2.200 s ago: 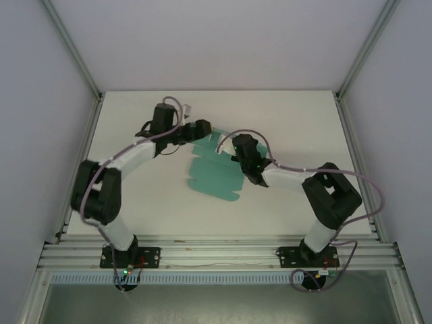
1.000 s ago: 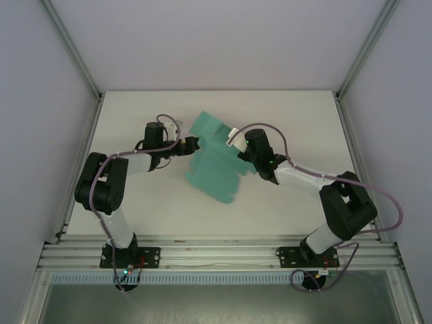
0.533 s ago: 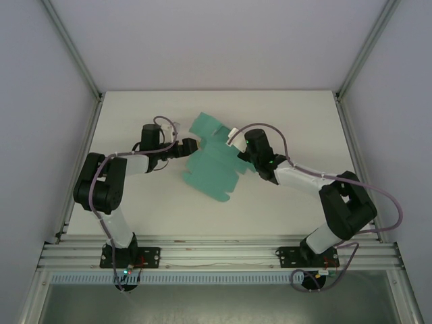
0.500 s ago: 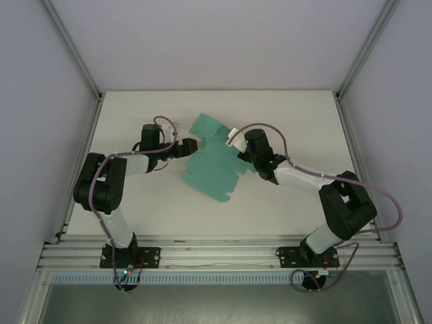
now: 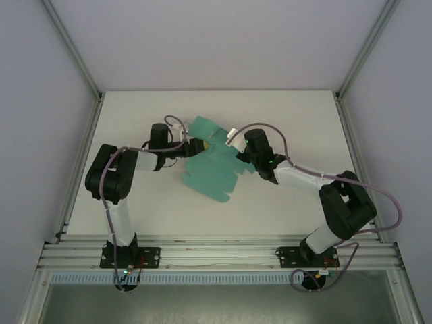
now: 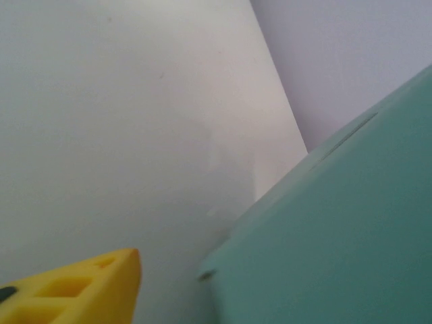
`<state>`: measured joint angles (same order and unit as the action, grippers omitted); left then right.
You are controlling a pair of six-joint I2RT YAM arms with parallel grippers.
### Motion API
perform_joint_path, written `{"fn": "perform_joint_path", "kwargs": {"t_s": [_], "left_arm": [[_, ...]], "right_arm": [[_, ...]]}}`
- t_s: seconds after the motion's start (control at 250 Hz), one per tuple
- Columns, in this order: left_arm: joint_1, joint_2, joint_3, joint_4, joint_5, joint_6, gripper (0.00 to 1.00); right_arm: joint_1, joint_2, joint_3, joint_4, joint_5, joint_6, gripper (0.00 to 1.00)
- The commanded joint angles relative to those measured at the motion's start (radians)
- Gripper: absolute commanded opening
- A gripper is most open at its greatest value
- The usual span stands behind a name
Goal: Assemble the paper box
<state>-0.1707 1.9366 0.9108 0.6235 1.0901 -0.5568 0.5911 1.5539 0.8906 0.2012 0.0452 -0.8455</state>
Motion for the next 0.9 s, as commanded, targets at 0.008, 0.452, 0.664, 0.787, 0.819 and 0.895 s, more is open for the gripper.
{"fn": "perform_joint_path", "kwargs": {"t_s": [0.008, 0.452, 0.664, 0.787, 0.819, 0.895], "left_arm": [[-0.006, 0.025, 0.017, 0.105, 0.052, -0.037, 0.45], [-0.017, -0.016, 0.023, -0.139, -0.078, 0.137, 0.00], [-0.024, -0.091, 0.027, -0.274, -0.166, 0.231, 0.26], [-0.009, -0.151, 0.010, -0.314, -0.223, 0.235, 0.82], [-0.001, -0.169, 0.004, -0.322, -0.237, 0.234, 0.96], [0.017, -0.216, -0.008, -0.354, -0.274, 0.229, 1.00]], "right_arm": [[-0.004, -0.023, 0.027, 0.034, -0.045, 0.040, 0.00], [-0.003, -0.041, 0.040, 0.023, -0.045, 0.013, 0.00], [-0.003, -0.043, 0.050, -0.016, -0.022, -0.050, 0.00], [-0.002, -0.030, 0.062, -0.041, 0.028, -0.127, 0.00], [0.000, -0.025, 0.066, -0.051, 0.050, -0.154, 0.00], [0.007, -0.011, 0.073, -0.040, 0.101, -0.208, 0.00]]}}
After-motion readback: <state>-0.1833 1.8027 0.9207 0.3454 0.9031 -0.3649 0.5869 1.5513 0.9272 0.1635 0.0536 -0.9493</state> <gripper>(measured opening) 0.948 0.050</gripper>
